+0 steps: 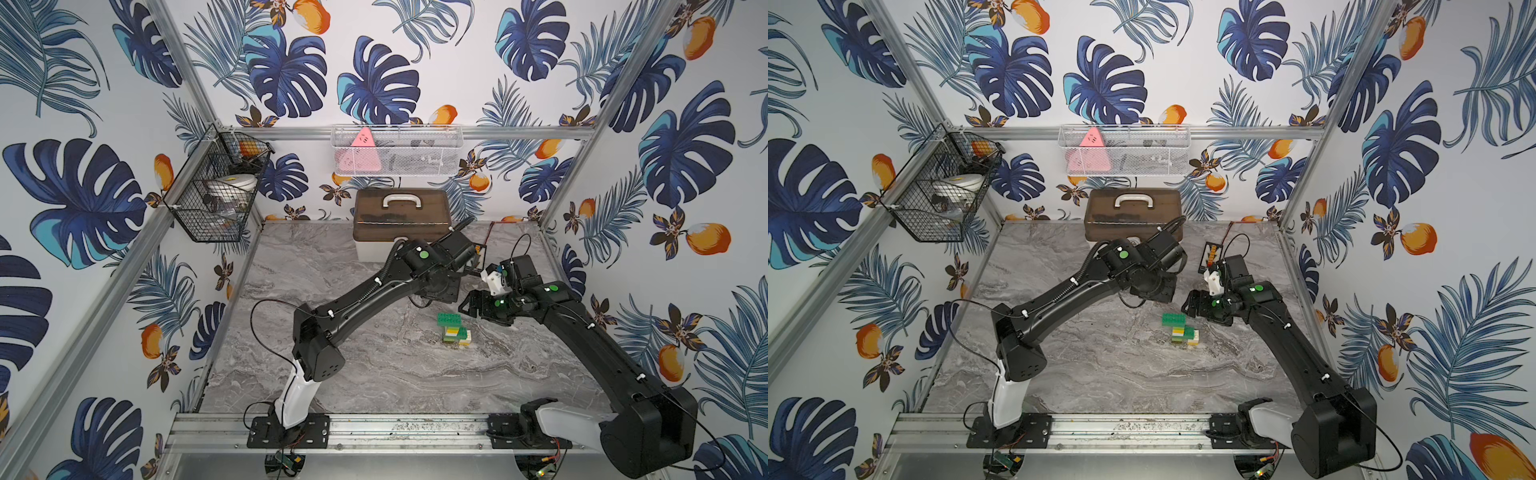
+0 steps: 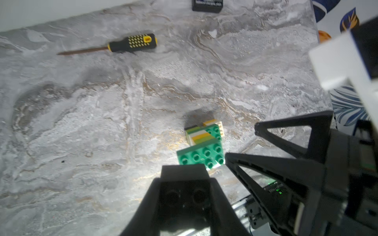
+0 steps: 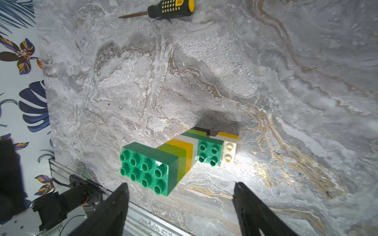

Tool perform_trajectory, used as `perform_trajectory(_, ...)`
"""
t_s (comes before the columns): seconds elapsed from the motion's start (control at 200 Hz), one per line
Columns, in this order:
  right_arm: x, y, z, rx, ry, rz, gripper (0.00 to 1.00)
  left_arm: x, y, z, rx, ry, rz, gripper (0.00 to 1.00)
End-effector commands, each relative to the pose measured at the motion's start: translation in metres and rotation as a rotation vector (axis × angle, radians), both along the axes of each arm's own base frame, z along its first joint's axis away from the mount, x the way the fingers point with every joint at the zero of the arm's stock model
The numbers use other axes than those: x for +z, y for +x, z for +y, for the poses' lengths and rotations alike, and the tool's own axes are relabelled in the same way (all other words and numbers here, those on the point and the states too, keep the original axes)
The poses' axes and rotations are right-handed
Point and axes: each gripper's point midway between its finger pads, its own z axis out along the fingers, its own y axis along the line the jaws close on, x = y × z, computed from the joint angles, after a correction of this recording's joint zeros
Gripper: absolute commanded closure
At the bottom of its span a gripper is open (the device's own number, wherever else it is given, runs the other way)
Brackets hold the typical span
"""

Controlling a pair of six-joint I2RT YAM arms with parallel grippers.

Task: Assemble a giraffe with lego
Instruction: Adjust the lego brick at the center of the board.

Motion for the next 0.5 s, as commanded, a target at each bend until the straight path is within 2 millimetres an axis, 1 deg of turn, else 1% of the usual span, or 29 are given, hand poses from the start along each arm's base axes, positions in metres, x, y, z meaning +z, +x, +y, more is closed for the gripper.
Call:
perform_trajectory(0.0,-0.002,-0.007,-0.024,0.003,-0.129,0.004,0.12,-0.010,-0.014,-0.001,0.037,0.023,0.076,0.95)
perform_trajectory(0.065,-0.004,-0.015,-0.034,-0.013,-0.168,0.016,0.07,-0.014,-0.017,-0.009,0.035,0.017,0.087,0.95)
perform_trajectory(0.165,-0.012,-0.028,-0.038,-0.028,-0.163,0.041,0.06,-0.018,-0.020,-0.019,0.037,0.005,0.102,0.95)
perform_trajectory(0.215,-0.009,-0.026,-0.038,-0.029,-0.165,0.034,0.05,-0.023,-0.022,-0.022,0.040,0.004,0.115,0.95)
perform_trajectory(0.275,-0.012,-0.025,-0.040,-0.038,-0.183,0.054,0.04,-0.029,-0.022,-0.025,0.049,0.002,0.134,0.95)
perform_trajectory(0.385,-0.024,-0.026,-0.046,-0.068,-0.210,0.105,0.04,-0.035,-0.023,-0.032,0.059,-0.012,0.150,0.96)
perform_trajectory(0.495,-0.040,-0.018,-0.046,-0.102,-0.200,0.159,0.04,-0.037,-0.020,-0.033,0.071,-0.008,0.135,0.97)
